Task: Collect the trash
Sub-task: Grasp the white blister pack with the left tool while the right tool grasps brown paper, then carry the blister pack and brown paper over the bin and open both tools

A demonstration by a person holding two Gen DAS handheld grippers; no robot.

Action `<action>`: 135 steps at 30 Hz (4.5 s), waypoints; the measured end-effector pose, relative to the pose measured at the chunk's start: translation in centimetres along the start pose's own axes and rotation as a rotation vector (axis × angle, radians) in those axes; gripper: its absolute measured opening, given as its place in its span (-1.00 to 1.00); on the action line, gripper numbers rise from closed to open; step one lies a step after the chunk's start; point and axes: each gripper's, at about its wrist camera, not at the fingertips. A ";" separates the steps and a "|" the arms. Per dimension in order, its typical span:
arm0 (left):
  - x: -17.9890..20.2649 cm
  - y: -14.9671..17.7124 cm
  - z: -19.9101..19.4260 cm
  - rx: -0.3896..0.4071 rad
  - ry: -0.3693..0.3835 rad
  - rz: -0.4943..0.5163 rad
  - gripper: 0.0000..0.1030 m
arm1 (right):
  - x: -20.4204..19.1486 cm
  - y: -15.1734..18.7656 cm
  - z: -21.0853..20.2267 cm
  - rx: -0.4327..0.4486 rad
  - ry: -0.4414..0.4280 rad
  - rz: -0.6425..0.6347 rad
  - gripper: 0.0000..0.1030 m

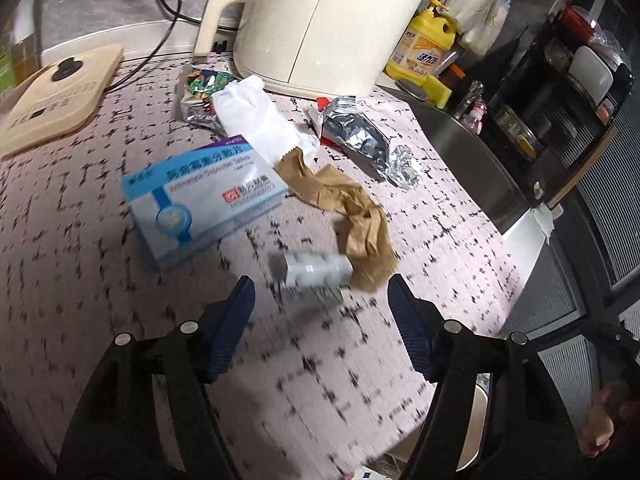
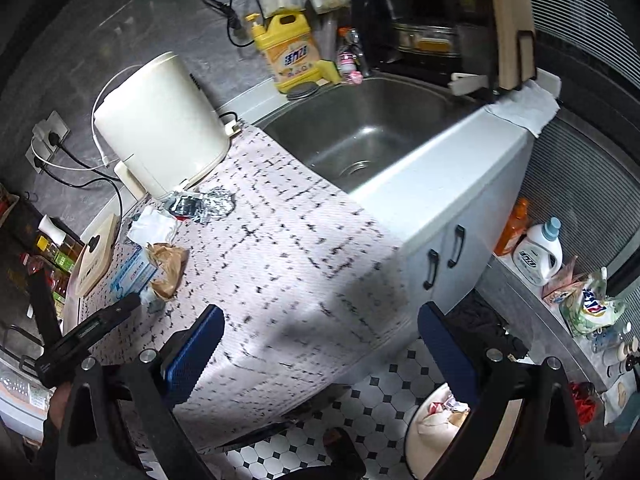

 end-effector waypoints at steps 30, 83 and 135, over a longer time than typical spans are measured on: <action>-12.0 -1.5 -5.8 0.097 -0.064 -0.141 -0.13 | -17.7 -0.9 12.1 -0.184 -0.178 -0.240 0.67; 20.0 11.7 -3.2 -0.041 0.109 0.205 -0.12 | 16.5 9.2 -4.9 -0.151 -0.041 0.044 -0.76; 27.7 20.3 -3.0 -0.132 0.089 0.235 0.74 | 28.6 14.9 -12.2 -0.110 -0.052 0.217 0.66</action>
Point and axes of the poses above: each gripper's, at about its wrist camera, not at the fingertips, and z roughly the way its jaws point, x to its right, y to its underside
